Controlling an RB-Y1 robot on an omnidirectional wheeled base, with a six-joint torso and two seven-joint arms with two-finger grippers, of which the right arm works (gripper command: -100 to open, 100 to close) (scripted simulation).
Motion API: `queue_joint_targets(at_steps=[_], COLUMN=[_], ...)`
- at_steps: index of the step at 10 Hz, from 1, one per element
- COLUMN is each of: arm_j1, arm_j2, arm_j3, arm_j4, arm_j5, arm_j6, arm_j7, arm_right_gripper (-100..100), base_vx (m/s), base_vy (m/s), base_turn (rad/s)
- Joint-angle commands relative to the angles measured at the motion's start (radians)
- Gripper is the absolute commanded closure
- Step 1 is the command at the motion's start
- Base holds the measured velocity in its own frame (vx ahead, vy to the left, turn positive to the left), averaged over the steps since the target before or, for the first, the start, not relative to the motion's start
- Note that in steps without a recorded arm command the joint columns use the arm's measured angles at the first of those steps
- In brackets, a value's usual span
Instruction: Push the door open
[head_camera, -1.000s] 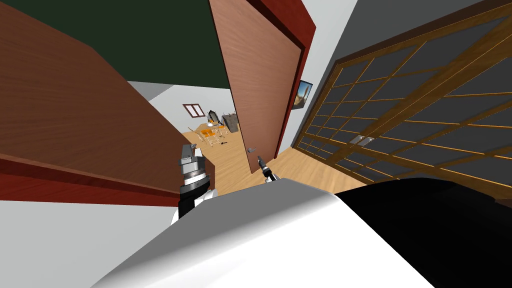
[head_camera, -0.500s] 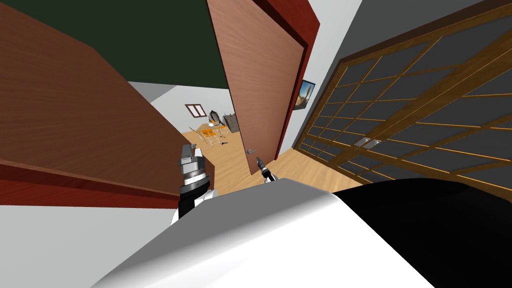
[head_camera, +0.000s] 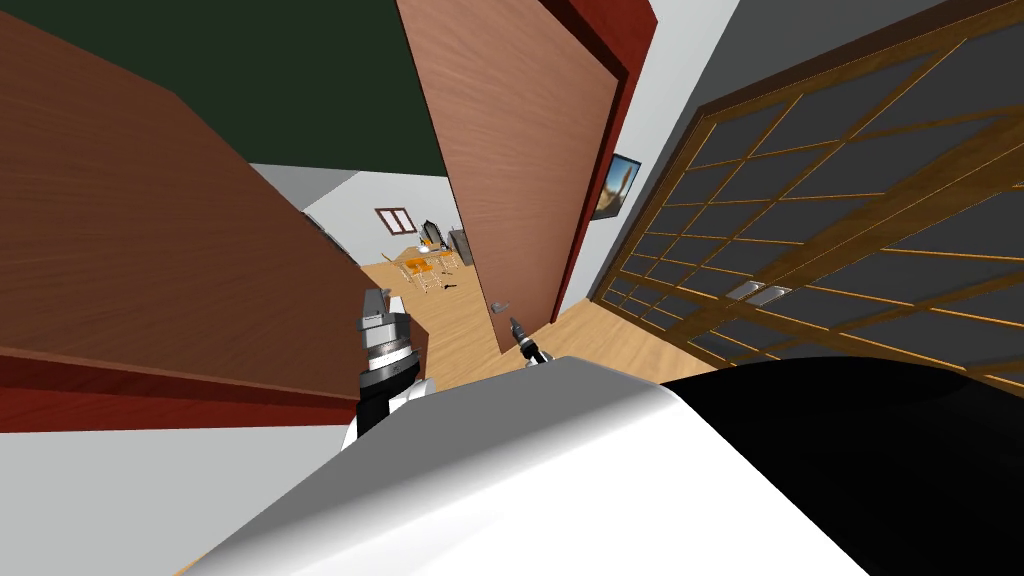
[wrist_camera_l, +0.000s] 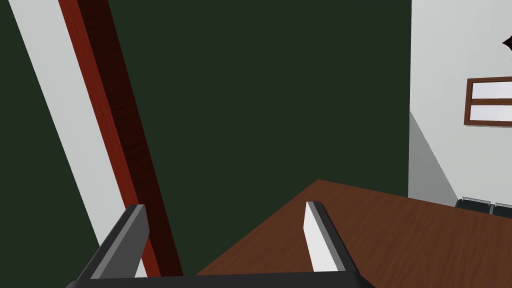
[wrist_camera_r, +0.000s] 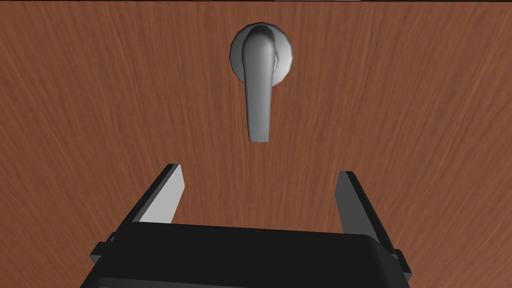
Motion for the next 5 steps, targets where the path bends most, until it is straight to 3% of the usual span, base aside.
queue_joint_targets(at_steps=[1,2,4,5], arm_j1=[0.000,-0.001,-0.002,-0.002], arm_j2=[0.000,-0.033,-0.057,-0.057], arm_j3=[0.000,-0.002,-0.005,-0.005], arm_j4=[0.000,0.003,0.006,0.006], arm_j5=[0.000,-0.002,-0.004,-0.004], arm_j6=[0.000,-0.001,-0.002,-0.002], arm_j7=[0.000,-0.001,-0.001,-0.001], arm_right_gripper=[-100,-100,-100,-100], base_vx=[0.043,0.084,0.174,0.119], base_vy=[-0.038,0.027,0.065,0.059], base_turn=[0.012,0.025,0.026,0.008])
